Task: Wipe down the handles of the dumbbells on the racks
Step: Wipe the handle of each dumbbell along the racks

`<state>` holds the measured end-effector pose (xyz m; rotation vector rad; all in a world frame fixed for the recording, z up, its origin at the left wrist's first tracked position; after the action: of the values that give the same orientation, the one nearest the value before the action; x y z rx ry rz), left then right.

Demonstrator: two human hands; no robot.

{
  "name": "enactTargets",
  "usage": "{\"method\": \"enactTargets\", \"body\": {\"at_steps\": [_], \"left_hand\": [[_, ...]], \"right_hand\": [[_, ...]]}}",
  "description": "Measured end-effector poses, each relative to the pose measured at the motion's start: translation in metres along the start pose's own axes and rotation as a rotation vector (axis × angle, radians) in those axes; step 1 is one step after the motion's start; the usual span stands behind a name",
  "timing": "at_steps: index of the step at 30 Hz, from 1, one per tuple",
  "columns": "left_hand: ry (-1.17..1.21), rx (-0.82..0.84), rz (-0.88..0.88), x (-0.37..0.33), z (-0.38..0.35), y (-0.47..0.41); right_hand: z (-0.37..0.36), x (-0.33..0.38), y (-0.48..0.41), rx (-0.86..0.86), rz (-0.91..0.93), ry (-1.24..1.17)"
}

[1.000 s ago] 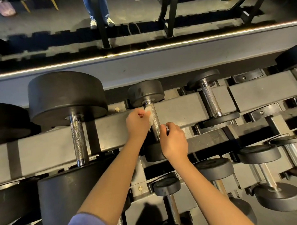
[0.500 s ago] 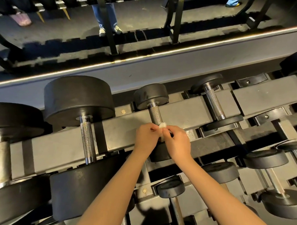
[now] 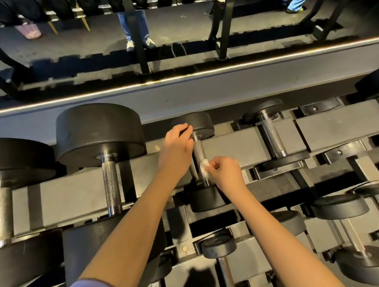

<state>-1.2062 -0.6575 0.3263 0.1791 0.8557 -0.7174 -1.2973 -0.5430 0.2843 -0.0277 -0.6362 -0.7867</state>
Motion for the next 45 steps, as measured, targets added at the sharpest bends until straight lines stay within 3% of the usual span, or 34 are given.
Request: {"method": "enactTargets", "body": {"at_steps": [4, 11, 15, 21, 32, 37, 42, 45], "left_hand": [[-0.085, 0.051, 0.012, 0.005, -0.003, 0.003], [-0.017, 0.109, 0.038, 0.007, 0.004, -0.001], [-0.004, 0.108, 0.035, 0.007, 0.004, -0.001], [0.002, 0.108, 0.025, 0.009, 0.003, -0.001], [-0.07, 0.106, 0.011, 0.007, 0.001, 0.001], [-0.105, 0.053, -0.048, 0.006, -0.001, 0.002], [-0.157, -0.024, -0.211, 0.008, -0.005, 0.006], [-0.216, 0.014, -0.177, 0.006, -0.006, 0.006]], "right_hand": [[-0.001, 0.005, -0.002, -0.102, -0.027, -0.068], [0.007, 0.025, -0.038, -0.148, -0.025, -0.182], [0.009, 0.023, -0.044, -0.091, -0.026, -0.222], [0.002, -0.006, -0.024, 0.13, -0.053, -0.123], [0.002, 0.017, -0.051, -0.076, -0.007, -0.245], [-0.005, 0.001, -0.032, -0.034, -0.023, -0.235], [-0.002, -0.016, -0.011, 0.128, -0.039, -0.131], [0.004, -0.022, -0.003, 0.135, -0.033, -0.143]]}}
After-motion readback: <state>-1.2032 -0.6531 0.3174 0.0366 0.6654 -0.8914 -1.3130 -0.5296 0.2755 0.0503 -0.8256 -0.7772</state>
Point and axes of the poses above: each hand's wrist, its own y-axis away from the middle knuckle, its own z-axis out of the back of the hand, x = y × z, the point moved 3 cm from there along -y, towards the middle knuckle, and after that the axes turned 9 degrees about y, right-handed, at the moved point
